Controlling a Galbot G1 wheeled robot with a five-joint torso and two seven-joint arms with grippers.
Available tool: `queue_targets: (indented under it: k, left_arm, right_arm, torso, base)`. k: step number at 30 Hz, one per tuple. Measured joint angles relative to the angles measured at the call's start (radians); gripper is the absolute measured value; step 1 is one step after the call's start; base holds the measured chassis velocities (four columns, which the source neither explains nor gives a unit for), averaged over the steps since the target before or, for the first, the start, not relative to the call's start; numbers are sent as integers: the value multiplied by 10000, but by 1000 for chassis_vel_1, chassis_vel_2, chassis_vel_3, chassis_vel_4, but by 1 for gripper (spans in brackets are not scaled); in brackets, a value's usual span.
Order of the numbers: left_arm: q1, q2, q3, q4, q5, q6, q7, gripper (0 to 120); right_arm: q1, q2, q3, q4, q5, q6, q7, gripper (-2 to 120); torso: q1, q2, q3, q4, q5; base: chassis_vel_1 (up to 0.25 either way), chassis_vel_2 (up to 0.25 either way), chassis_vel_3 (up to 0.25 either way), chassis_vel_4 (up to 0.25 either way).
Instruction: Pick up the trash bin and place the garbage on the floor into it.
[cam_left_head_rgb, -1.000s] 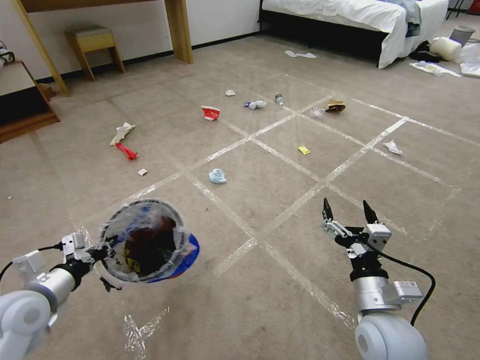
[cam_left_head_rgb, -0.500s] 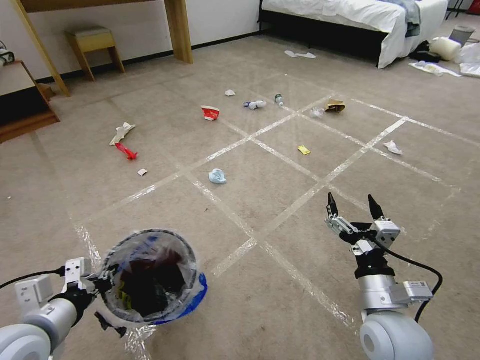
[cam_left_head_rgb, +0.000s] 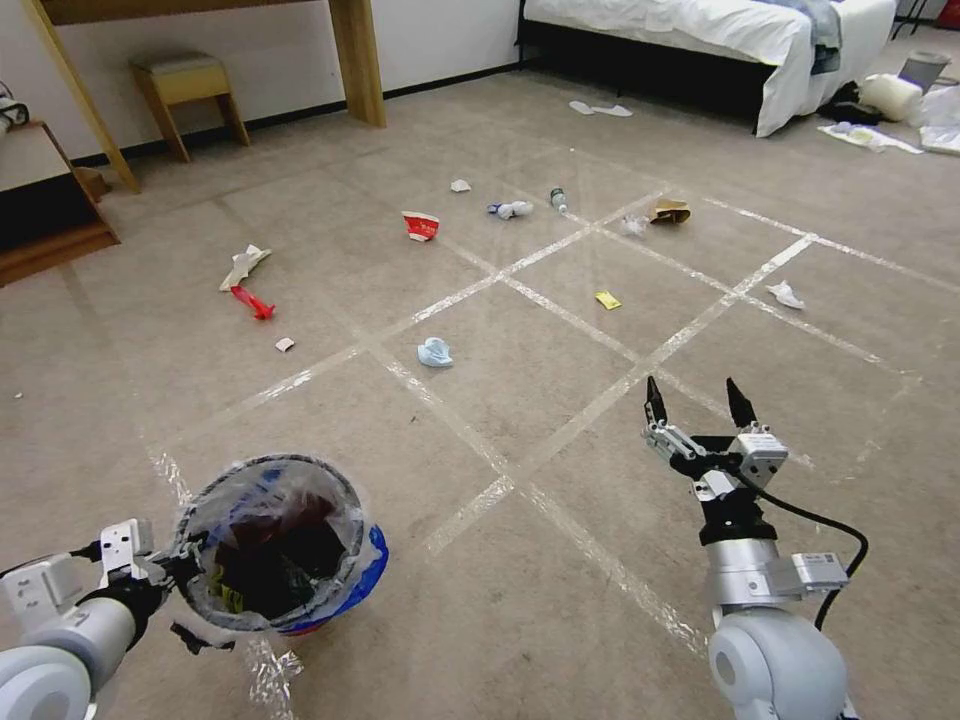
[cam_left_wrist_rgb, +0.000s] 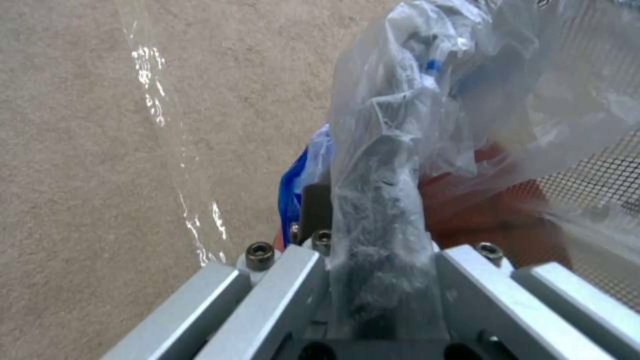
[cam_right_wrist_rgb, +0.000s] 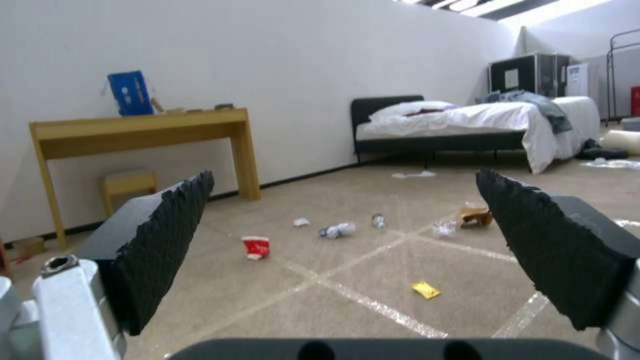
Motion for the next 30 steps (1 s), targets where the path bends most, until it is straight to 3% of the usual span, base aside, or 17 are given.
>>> queue_targets:
  k: [6,20,30]
  left_arm:
    - [-309,8,70,204,-232,-13,-195,0]
    - [-303,64,-57,224,-517,-21,-208,0]
    - [-288,134,-157,200,-704,-30,-276,0]
  right_arm:
    - [6,-12,247,-34,18,143,-4,100]
    - [-92,-33,558,-35,88,203,-372,100]
    - [-197,-47,627,16,155,256,-489,100]
  torso:
    - [0,1,0,0,0]
    - [0,1,0,0,0]
    - [-1,1,-1,0,3]
  base:
    - [0,0,0,0]
    - [0,0,0,0]
    - [-126,103,102,-107]
